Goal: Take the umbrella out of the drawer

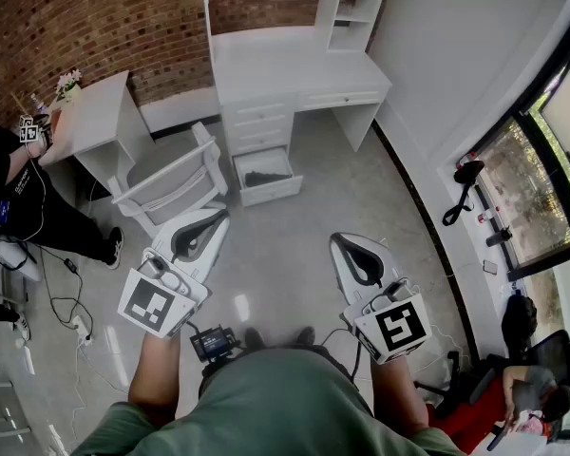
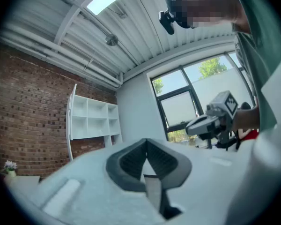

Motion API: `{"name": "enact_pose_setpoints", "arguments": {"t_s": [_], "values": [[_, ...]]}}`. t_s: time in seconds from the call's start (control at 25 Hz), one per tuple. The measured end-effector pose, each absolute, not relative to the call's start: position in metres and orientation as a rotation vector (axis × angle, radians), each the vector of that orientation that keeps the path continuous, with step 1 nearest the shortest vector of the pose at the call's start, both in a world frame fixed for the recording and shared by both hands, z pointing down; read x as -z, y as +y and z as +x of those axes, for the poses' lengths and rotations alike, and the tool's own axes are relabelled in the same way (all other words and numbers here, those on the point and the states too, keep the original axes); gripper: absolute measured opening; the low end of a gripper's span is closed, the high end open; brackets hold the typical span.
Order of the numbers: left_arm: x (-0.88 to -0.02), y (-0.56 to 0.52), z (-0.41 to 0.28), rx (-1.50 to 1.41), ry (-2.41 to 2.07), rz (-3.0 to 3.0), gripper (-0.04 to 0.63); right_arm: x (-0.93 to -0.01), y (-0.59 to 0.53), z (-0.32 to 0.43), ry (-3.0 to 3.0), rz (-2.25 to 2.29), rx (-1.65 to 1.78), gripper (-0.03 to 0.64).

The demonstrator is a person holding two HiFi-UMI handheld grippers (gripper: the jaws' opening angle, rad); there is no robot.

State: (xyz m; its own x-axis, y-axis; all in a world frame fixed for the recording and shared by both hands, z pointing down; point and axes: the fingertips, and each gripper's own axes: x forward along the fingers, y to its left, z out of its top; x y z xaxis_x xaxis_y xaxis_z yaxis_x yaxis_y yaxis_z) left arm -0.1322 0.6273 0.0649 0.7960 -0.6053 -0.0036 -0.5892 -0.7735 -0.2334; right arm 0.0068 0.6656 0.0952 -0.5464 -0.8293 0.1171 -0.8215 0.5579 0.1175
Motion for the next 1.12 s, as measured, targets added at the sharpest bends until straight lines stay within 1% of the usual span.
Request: {"name": "enact_pose_setpoints", "arguments": {"t_s": [0.92,1.12], "values": [[-0.078,0.622,-0.14,0.116,0.916,-2.804,0.002,-0.094,0.659,0.003,-2.663,1.448,0.034,0.006],[-0.086,0.617,-0.13,0.134,0.887,-2.817,0.002,-0.099,0.654,0.009,-2.649,1.45,0.032,0.006]]}}
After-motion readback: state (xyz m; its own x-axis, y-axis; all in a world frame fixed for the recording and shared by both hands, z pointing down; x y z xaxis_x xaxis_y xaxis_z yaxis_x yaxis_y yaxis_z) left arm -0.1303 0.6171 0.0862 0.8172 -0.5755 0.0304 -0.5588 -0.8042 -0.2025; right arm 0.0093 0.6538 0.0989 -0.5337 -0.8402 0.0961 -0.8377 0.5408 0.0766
